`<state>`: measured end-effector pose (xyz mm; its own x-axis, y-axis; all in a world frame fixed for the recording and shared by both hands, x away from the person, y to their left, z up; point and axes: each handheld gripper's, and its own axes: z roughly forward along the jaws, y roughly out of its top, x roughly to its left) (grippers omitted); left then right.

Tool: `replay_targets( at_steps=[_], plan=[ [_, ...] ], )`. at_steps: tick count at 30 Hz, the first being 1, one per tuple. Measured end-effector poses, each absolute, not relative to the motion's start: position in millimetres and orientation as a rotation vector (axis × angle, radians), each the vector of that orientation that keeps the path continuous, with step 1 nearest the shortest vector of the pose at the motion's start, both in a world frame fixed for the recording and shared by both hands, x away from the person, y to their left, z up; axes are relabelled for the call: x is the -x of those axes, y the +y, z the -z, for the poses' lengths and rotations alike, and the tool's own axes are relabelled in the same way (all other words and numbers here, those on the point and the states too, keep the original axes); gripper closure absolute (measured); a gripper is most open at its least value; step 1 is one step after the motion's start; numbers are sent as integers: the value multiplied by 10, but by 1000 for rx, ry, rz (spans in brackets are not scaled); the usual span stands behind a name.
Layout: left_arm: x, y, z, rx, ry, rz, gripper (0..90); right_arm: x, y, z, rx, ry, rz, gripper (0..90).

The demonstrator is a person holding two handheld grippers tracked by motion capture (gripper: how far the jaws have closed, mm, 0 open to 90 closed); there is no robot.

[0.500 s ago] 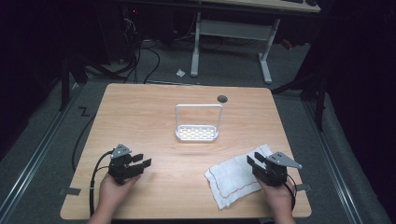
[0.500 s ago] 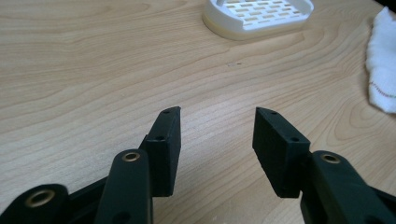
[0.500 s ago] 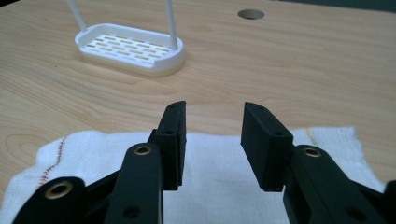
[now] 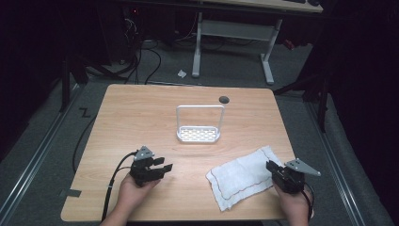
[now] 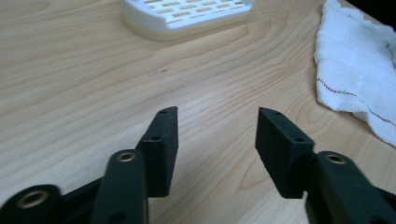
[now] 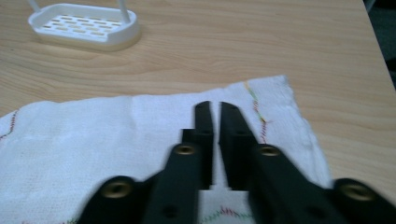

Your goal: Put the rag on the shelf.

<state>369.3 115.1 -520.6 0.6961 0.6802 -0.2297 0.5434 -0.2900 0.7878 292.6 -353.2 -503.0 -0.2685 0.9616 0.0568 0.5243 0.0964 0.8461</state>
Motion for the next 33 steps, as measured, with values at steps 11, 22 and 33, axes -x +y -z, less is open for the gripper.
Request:
replay_targets(
  at_steps=[11,22,33],
  plan=[
    [-3755,197,5160,-2060,767,-39,899,-2847,-3970,5165,-1607,1818,-906,900],
    [-3805,-566,5295,-2208,645,-1,899,-2954,-3950,5294,-1630,1875,-834,900],
    [-3555,-186,5289,-2233,622,-14,899,-3057,-3652,5299,-1536,1945,-818,900]
  ],
)
